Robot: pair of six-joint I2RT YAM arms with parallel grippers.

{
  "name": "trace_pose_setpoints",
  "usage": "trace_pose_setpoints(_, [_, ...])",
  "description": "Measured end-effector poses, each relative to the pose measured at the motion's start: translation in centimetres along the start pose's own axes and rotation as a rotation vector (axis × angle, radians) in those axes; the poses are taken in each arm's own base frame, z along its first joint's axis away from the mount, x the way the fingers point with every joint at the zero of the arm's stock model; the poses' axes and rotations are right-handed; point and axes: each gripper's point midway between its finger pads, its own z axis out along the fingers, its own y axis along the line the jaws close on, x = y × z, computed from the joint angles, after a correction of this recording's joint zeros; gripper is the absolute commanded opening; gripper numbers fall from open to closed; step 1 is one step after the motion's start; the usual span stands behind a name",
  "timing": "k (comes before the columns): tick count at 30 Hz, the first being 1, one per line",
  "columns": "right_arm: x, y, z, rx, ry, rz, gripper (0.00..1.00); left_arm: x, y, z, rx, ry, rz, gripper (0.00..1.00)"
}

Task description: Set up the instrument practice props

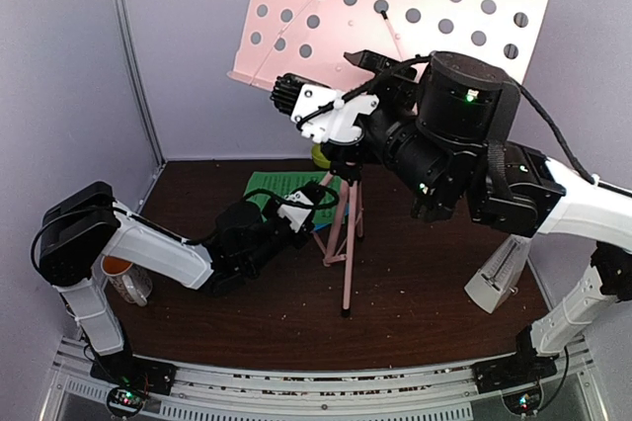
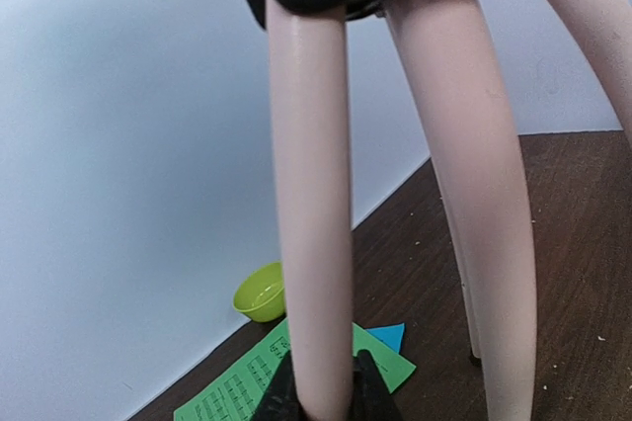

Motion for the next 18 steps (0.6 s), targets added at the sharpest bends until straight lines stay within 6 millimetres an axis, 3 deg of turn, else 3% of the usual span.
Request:
trace_pose_setpoints(7, [-1.8, 0.4, -1.4, -0.013, -0.053, 0.032, 0.89, 0.1, 0.1, -0.3, -0.007, -0.005, -0.011, 0.0])
trace_pose_setpoints(18, [-5.6, 3.1, -4.5, -0.107, -0.178, 0.129, 0.9, 0.3, 0.2, -0.3, -0.015, -0.001, -0.022, 0.0])
